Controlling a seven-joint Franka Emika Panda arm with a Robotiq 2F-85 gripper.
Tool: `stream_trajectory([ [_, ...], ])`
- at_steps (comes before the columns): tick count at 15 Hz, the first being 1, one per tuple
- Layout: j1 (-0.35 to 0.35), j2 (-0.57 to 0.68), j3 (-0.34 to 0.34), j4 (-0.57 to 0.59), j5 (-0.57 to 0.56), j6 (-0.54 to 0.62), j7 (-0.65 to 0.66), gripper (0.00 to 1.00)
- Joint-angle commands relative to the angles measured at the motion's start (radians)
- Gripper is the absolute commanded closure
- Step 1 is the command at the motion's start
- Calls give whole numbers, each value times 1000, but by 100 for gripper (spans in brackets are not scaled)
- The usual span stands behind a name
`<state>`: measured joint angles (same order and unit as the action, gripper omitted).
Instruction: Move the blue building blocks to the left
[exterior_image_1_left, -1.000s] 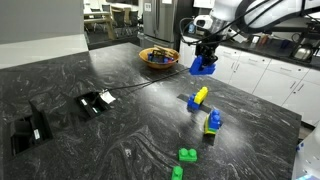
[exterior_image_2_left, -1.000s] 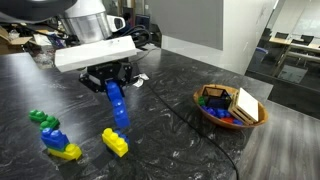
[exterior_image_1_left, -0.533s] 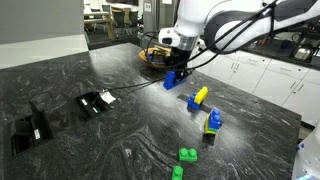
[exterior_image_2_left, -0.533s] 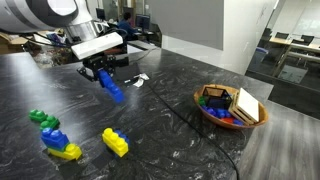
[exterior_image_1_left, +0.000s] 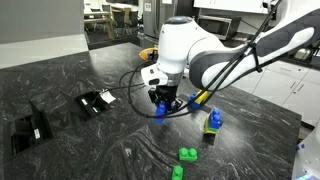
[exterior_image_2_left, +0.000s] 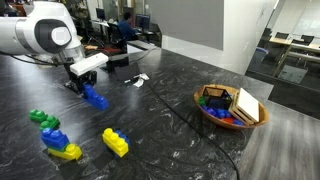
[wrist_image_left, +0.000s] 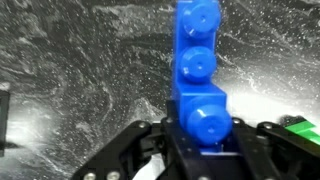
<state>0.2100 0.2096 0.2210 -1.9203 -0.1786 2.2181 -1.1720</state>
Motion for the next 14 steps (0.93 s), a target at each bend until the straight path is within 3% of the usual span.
stream_trajectory([
  [1, -35, -8, 38, -64, 87, 35, -226, 89],
  [5, -41, -19, 48, -136, 138, -1, -467, 89],
  [8, -31, -24, 36, -151, 113, -23, -534, 89],
  [9, -29, -28, 31, -149, 105, -30, -536, 59],
  [10, -29, -33, 27, -148, 100, -37, -537, 38],
  [14, -40, -89, 17, -140, 133, -79, -525, 12],
])
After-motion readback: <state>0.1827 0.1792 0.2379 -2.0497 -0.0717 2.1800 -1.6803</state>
